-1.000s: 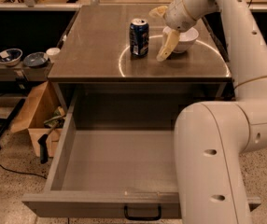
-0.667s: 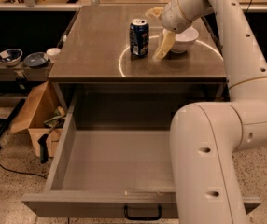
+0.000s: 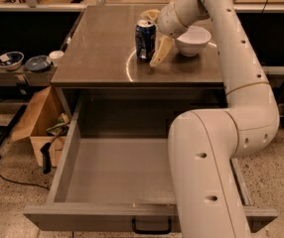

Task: Place pepsi can into top drawer

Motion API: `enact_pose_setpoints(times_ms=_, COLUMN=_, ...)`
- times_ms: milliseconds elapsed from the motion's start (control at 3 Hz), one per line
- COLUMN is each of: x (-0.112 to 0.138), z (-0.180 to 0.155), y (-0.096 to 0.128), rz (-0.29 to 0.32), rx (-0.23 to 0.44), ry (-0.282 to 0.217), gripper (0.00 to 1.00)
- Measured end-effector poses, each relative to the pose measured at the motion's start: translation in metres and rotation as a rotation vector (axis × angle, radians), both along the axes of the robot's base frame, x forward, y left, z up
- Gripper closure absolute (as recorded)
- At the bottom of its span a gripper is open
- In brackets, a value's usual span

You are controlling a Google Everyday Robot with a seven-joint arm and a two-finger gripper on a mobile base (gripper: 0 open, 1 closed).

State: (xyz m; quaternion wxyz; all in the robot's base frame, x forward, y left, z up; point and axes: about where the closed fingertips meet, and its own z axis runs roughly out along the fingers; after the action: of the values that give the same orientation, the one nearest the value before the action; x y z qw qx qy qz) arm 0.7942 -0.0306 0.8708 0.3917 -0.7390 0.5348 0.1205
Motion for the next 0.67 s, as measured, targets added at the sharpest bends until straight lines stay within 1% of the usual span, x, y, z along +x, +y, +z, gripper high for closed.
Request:
enact_pose_setpoints(times_ms=333, x=0.0, z=0.0, y=0.0001, rz=0.0, rx=0.0, ry=0.0, gripper=0.0)
enact_pose_setpoints(times_ms=667, x=0.0, z=0.0, y=0.0001, rz=0.0, rx=0.0, ry=0.0, gripper=0.15)
